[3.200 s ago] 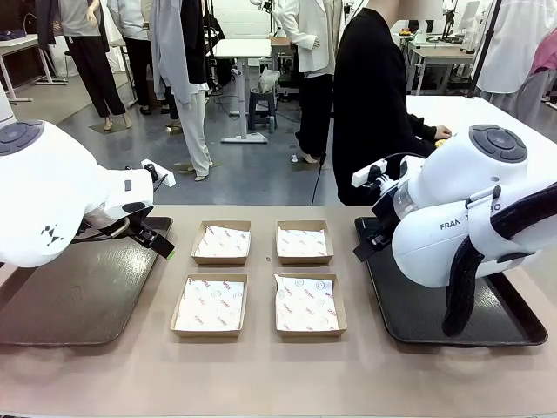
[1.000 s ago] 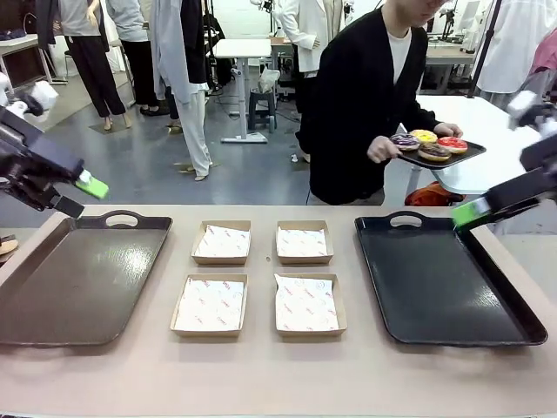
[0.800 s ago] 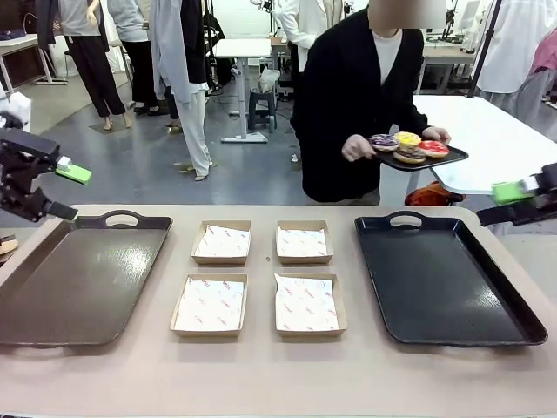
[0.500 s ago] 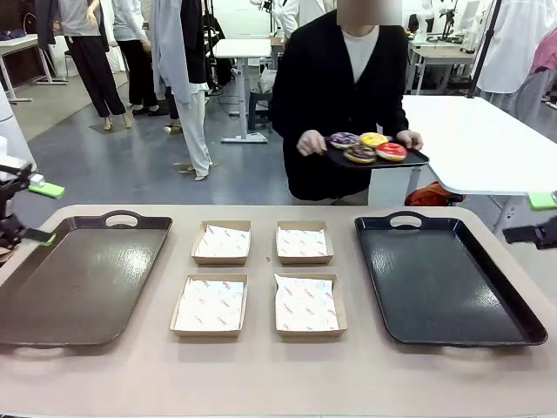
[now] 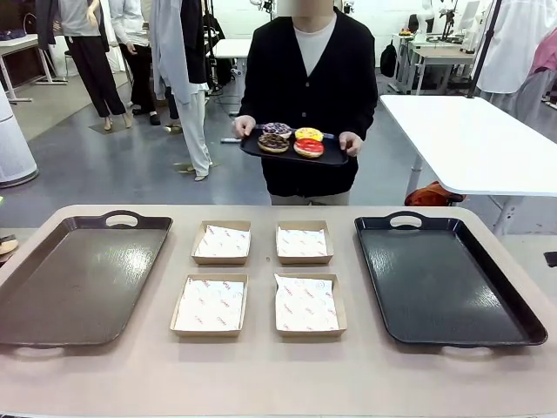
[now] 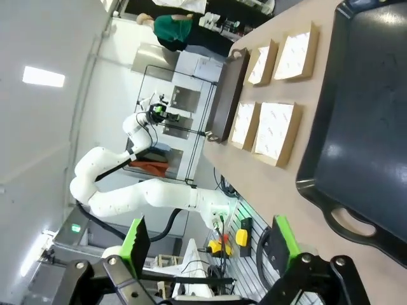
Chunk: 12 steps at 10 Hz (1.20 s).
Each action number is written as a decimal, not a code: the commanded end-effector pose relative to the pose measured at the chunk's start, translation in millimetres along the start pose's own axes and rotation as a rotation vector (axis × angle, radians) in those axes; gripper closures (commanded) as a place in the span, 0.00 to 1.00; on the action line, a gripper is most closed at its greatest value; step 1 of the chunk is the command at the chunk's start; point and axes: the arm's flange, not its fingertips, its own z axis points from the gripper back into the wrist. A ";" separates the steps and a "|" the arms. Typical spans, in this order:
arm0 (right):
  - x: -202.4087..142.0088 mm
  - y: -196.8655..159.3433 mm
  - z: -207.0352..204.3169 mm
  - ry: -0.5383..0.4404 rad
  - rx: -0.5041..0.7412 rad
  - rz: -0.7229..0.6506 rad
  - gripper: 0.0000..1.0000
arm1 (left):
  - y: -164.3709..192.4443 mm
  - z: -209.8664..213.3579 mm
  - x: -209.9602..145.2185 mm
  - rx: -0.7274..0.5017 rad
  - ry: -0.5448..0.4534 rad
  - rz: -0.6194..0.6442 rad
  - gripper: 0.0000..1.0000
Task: Individually package the donuts and arrange them on the tray.
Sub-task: Pick up one Paper togo box.
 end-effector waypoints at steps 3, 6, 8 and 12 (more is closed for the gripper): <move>-17.3 2.0 22.8 -0.007 -0.004 0.022 0.00 | 8.5 29.7 -3.1 -0.012 -0.044 -0.001 0.00; -14.8 0.1 19.3 -0.029 0.000 -0.005 0.00 | 6.8 23.0 -2.8 -0.009 -0.048 0.016 0.00; -14.8 0.1 19.3 -0.029 0.000 -0.005 0.00 | 6.8 23.0 -2.8 -0.009 -0.048 0.016 0.00; -14.8 0.1 19.3 -0.029 0.000 -0.005 0.00 | 6.8 23.0 -2.8 -0.009 -0.048 0.016 0.00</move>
